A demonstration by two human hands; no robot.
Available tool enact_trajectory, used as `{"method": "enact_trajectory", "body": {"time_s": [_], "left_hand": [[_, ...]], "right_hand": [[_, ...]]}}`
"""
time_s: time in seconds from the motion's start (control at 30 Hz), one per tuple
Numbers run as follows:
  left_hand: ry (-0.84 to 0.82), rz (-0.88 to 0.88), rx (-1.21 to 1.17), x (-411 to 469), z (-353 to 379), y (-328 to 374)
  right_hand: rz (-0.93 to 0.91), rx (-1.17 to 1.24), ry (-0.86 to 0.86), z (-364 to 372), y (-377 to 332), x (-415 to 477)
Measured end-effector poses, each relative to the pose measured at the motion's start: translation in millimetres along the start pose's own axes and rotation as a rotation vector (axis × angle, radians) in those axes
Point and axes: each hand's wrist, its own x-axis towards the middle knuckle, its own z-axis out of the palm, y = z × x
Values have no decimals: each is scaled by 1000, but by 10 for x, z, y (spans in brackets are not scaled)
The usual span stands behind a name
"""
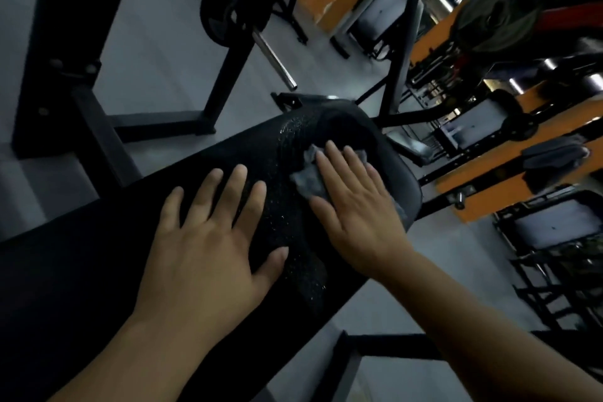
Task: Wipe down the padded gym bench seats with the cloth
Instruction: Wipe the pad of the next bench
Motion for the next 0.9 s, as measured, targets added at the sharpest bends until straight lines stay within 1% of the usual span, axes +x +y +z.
{"method": "enact_trajectory", "body": {"time_s": [0.07,0.13,0.17,0.2,0.27,0.3,0.33,0.37,0.43,0.5,0.53,0.6,0.67,0.7,0.77,0.83,0.87,0.9], "left_hand": [[22,-9,2,9,-20,-10],[13,-9,31,6,-28,18],[20,-17,40,6,-24,20],[38,-29,47,2,-4,15],[75,-40,61,4,31,8],[88,-39,64,0,42,14],[96,-37,61,-7,55,21],[105,-31,53,-8,64,22],[122,-16,49,-9,77,25],[157,-8,59,-9,95,31],[178,-12,57,-18,102,31],[208,-33,51,-51,97,41],[217,-48,58,-99,89,72],[224,-54,64,-128,90,83],[249,-65,69,-166,89,95],[267,-89,61,-156,92,85],[269,-101,55,-140,91,72],[266,-112,51,-131,98,57]], "right_hand": [[87,-7,58,-30,134,196],[191,20,93,-57,40,518],[181,22,84,-47,-50,570],[116,12,75,-6,-122,513],[-69,-11,82,86,-180,110],[-112,-12,80,116,-125,-130],[-106,-15,74,127,-19,-249],[-62,-17,77,120,89,-215],[76,-18,107,67,136,138],[127,-28,144,28,-67,474],[97,-32,160,53,-201,533],[-51,-34,151,157,-366,367],[-175,-22,115,198,-264,40],[-186,-34,112,174,-130,-6],[-83,-65,129,31,89,183],[69,-74,156,-75,63,547],[105,-72,171,-77,-53,668],[80,-69,177,-50,-184,703]]}}
